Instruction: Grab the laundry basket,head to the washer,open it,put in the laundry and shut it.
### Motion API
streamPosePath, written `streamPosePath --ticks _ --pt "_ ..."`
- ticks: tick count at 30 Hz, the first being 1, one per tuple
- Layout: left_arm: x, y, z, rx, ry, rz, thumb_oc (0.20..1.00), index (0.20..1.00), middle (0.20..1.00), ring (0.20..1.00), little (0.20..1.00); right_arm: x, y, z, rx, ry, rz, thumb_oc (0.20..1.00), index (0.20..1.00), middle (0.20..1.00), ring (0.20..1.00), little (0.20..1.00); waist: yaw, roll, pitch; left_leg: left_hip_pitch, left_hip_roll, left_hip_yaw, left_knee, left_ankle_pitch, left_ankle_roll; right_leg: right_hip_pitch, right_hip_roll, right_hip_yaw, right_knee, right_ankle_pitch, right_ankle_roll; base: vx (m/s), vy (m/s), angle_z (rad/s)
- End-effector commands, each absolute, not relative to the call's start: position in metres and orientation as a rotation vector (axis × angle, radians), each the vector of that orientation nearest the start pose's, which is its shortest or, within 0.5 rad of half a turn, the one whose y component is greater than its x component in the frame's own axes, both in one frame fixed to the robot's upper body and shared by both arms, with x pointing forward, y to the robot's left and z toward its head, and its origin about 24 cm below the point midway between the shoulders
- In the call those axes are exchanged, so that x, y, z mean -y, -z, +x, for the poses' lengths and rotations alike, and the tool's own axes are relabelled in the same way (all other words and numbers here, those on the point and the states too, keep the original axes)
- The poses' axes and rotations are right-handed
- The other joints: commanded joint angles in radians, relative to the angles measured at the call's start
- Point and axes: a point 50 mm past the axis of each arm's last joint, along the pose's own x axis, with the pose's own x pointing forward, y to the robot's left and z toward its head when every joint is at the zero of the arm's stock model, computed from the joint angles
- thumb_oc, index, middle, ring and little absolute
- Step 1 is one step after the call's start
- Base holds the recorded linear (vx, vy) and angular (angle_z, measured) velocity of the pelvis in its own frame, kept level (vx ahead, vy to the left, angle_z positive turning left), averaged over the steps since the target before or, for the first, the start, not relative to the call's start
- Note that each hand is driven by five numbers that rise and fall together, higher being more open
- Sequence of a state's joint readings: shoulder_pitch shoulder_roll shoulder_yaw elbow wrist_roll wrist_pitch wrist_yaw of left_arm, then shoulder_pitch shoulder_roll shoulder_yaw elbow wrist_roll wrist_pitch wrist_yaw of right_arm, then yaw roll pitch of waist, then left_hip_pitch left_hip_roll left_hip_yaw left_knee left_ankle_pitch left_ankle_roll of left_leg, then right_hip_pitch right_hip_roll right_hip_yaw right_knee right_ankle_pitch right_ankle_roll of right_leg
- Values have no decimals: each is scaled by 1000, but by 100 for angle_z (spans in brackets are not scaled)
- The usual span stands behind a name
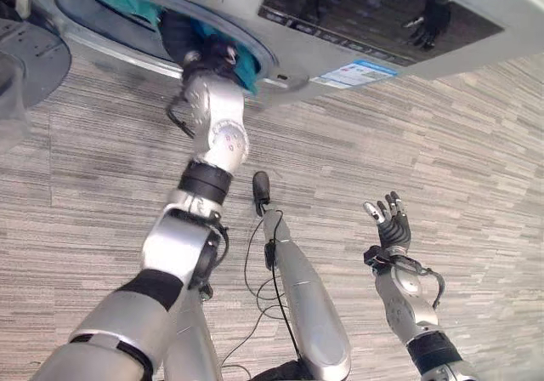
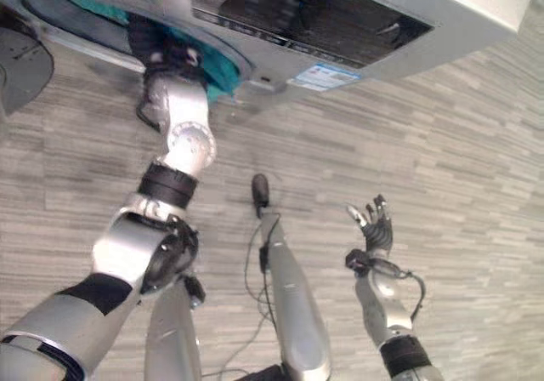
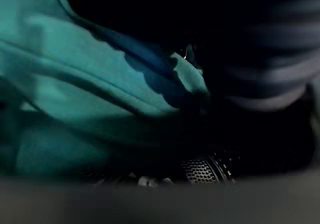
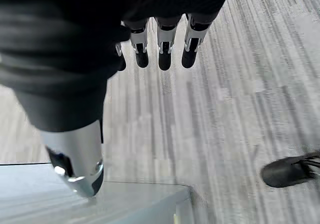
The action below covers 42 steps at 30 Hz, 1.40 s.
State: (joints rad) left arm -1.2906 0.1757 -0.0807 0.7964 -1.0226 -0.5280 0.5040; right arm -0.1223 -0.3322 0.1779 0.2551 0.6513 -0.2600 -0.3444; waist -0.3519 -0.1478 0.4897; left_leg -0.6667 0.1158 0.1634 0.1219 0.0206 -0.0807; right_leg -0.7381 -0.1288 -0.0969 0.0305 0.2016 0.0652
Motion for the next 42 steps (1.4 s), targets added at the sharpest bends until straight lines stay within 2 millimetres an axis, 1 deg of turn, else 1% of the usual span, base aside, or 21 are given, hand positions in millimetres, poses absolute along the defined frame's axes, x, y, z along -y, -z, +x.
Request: streamPosePath --ticks 1,12,14,16,17,18,20,21,22,24,25,26,29,30,31,32,33,35,36,38,42 --pt "-146 -317 397 627 -256 -1032 200 200 200 200 200 231 -26 258 10 371 250 1000 1000 1000 1000 1000 -10 10 -91 49 101 39 -18 -95 -67 -90 3 57 153 -160 116 54 -36 -26" --pt "-146 -318 397 628 -255 -1033 200 200 200 200 200 231 -26 259 11 371 250 1000 1000 1000 1000 1000 -10 10 -91 48 101 39 -18 -95 -67 -91 3 57 153 -160 116 1 -1 -3" --pt "-157 -322 398 629 -285 -1037 200 200 200 200 200 235 -26 259 12 384 247 1000 1000 1000 1000 1000 -19 9 -97 47 106 41 -19 -96 -68 -101 13 63 156 -162 117 50 -40 0" --pt "-170 -339 398 652 -311 -1024 200 200 200 200 200 243 -33 260 37 398 237 1000 1000 1000 1000 1000 -34 10 -103 43 114 46 -19 -100 -70 -123 27 75 165 -169 114 66 -89 -2" --pt "-182 -358 396 675 -337 -937 200 200 200 200 200 249 -40 261 63 409 232 1000 1000 1000 1000 1000 -43 16 -105 33 120 47 -14 -101 -72 -143 35 80 181 -175 115 37 -143 -6" --pt "-206 -396 388 721 -407 -552 200 200 200 200 200 269 -64 258 170 420 203 1000 1000 1000 1000 1000 -64 30 -97 -9 133 45 20 -109 -76 -190 46 85 218 -193 108 20 -156 -8" --pt "-218 -419 378 765 -462 -311 200 200 200 200 200 282 -76 250 226 427 189 1000 1000 1000 1000 1000 -67 53 -88 -47 142 44 42 -111 -80 -225 46 84 239 -206 106 -4 -223 -13" --pt "-207 -447 364 868 -447 -154 200 200 200 200 200 290 -76 236 247 446 194 1000 1000 1000 1000 1000 -64 75 -76 -120 158 27 88 -120 -81 -290 48 78 292 -231 100 -16 -268 -18" --pt "-208 -454 360 887 -464 -98 200 200 200 200 200 295 -78 232 259 459 200 1000 1000 1000 1000 1000 -62 83 -72 -149 166 23 106 -124 -81 -315 51 76 306 -237 99 -6 -218 -10" --pt "-209 -462 357 894 -479 -17 200 200 200 200 200 300 -76 225 255 470 201 1000 1000 1000 1000 1000 -59 90 -73 -205 180 7 143 -132 -81 -365 58 73 336 -246 93 11 -154 5" --pt "-218 -468 355 847 -498 -16 200 200 200 200 200 310 -78 221 250 495 179 1000 1000 1000 1000 1000 -55 101 -77 -246 194 3 165 -139 -82 -400 67 75 357 -256 87 20 -116 9" --pt "-218 -468 355 847 -497 -16 200 200 200 200 200 310 -78 220 250 495 179 1000 1000 1000 1000 1000 -55 102 -78 -248 194 2 167 -140 -82 -402 67 74 357 -256 87 25 -70 3" --pt "-214 -477 352 850 -454 -95 200 200 200 200 200 316 -76 216 228 516 152 1000 1000 1000 1000 1000 -50 111 -83 -264 200 -4 184 -143 -81 -418 72 77 385 -266 82 18 -39 -2" --pt "-202 -492 344 893 -391 -192 200 200 200 200 200 321 -80 213 224 521 115 1000 1000 1000 1000 1000 -49 116 -91 -279 208 -11 217 -153 -77 -430 80 79 419 -282 72 22 -23 3" --pt "-202 -492 344 893 -389 -195 200 200 200 200 200 322 -80 212 224 523 115 1000 1000 1000 1000 1000 -48 118 -91 -284 210 -13 224 -157 -78 -434 81 78 423 -284 71 22 -33 5" --pt "-198 -495 342 907 -367 -208 398 398 398 398 398 323 -82 212 225 522 105 1000 1000 1000 1000 1000 -47 118 -94 -287 211 -16 232 -160 -76 -435 81 78 428 -287 68 12 -19 4" --pt "-192 -500 338 932 -327 -231 1000 1000 1000 1000 1000 325 -83 212 223 523 92 1000 1000 1000 1000 1000 -44 121 -97 -292 213 -22 245 -168 -75 -437 84 77 436 -292 66 12 -30 6" --pt "-179 -508 331 992 -235 -260 1000 1000 1000 1000 1000 327 -85 210 222 525 75 1000 1000 1000 1000 1000 -42 124 -102 -299 214 -28 255 -175 -73 -438 83 75 439 -294 65 10 -29 8" --pt "-177 -506 331 1006 -199 -327 1000 1000 1000 1000 1000 325 -83 209 208 509 67 1000 1000 1000 1000 1000 -38 128 -106 -299 212 -31 255 -178 -71 -434 81 73 439 -296 64 -1 -10 5" --pt "-169 -503 332 1020 -147 -358 1000 1000 1000 1000 1000 322 -77 209 179 501 76 1000 1000 1000 1000 1000 -37 127 -107 -298 208 -35 257 -177 -70 -430 82 71 443 -298 62 -2 2 2" --pt "-167 -495 334 1032 -158 -346 1000 1000 1000 1000 1000 317 -72 209 161 473 93 1000 1000 1000 1000 1000 -38 122 -108 -295 205 -40 259 -174 -72 -425 84 72 445 -298 60 0 0 0"
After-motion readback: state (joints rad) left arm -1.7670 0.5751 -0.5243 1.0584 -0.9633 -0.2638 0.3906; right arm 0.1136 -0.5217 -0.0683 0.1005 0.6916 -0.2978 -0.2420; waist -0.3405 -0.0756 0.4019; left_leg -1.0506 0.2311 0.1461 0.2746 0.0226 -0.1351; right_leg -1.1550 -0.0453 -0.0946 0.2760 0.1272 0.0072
